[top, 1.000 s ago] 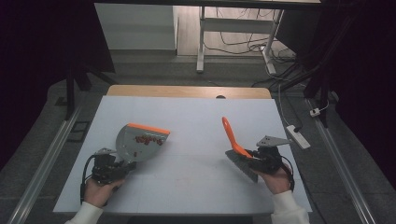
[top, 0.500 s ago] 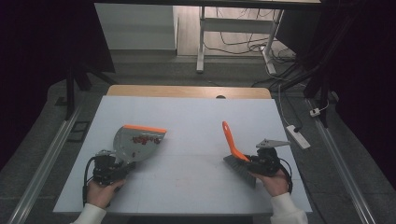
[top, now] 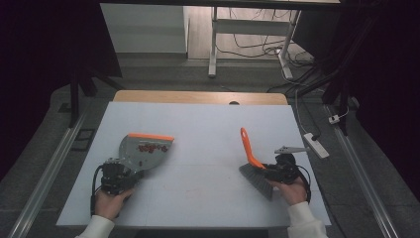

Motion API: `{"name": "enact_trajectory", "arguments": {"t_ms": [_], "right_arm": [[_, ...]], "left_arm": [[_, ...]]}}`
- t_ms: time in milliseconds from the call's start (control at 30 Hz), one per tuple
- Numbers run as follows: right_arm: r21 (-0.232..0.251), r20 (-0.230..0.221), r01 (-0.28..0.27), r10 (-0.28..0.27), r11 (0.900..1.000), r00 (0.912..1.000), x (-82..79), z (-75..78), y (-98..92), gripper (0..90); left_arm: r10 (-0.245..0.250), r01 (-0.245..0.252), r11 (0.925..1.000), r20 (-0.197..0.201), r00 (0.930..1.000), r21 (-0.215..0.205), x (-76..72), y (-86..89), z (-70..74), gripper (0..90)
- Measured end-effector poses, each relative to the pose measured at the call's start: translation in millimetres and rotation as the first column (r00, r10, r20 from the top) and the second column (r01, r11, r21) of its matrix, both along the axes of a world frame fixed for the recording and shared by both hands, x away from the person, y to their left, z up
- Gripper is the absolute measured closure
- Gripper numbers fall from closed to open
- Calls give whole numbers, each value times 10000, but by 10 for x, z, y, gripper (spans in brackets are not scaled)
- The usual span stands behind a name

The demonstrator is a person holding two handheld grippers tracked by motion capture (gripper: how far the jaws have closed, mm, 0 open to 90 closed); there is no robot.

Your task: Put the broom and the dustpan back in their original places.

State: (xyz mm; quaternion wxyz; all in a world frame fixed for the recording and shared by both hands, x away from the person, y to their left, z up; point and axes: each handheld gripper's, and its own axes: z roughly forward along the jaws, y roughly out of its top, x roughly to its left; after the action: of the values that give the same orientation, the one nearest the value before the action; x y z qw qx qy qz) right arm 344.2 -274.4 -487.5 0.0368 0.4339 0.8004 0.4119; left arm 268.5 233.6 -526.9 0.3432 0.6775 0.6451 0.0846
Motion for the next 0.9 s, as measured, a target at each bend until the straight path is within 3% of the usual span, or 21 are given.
{"name": "enact_trajectory", "arguments": {"t_ms": [267, 633, 900], "right_arm": [[-387, -58, 345, -348, 9987, 9994, 119, -62, -75, 658], [-1489, 295, 417, -377, 9880, 9989, 190, -116, -51, 532], [-1969, 290, 547, -500, 9789, 9983, 243, -149, -55, 472]], "left_arm": [[-50, 52, 9999, -271, 9996, 102, 30, -14, -39, 614], [-128, 129, 9999, -285, 9995, 46, 28, -26, -51, 601], [50, -48, 9999, -175, 9998, 158, 14, -16, -44, 437]]}}
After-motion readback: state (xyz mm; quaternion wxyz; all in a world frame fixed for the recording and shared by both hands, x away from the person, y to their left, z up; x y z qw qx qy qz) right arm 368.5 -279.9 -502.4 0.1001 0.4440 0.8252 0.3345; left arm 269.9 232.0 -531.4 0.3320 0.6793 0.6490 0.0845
